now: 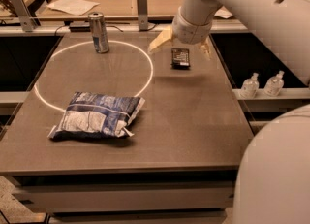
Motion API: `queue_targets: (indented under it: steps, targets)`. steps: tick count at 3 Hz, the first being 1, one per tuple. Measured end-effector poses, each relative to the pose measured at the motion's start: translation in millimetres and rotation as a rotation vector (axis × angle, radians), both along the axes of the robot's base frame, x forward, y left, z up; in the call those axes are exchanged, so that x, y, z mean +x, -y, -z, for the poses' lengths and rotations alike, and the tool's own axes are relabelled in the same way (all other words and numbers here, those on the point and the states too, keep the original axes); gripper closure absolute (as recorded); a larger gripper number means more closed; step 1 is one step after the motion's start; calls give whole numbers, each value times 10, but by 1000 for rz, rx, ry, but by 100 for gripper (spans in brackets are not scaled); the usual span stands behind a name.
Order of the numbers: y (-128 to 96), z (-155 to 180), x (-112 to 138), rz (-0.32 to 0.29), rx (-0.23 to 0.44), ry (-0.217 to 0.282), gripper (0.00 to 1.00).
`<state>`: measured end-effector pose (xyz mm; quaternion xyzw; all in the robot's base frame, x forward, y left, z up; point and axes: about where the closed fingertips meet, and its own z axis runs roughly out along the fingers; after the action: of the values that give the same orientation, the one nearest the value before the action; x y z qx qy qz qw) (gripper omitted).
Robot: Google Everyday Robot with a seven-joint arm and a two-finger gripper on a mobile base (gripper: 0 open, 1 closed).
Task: Move rxbar chocolate near redbull can
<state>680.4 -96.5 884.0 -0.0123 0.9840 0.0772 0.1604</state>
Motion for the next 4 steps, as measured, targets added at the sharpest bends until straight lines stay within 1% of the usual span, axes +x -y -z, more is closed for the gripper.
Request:
queue_targets:
  steps: [1,2,3,4]
  targets:
    - [-142,13,97,-9,-25,3,0]
    - [-205,63,251,15,-45,0,0]
    - [-139,134,411,46,-59,-8,0]
    - [0,228,541,72,-73,-26,0]
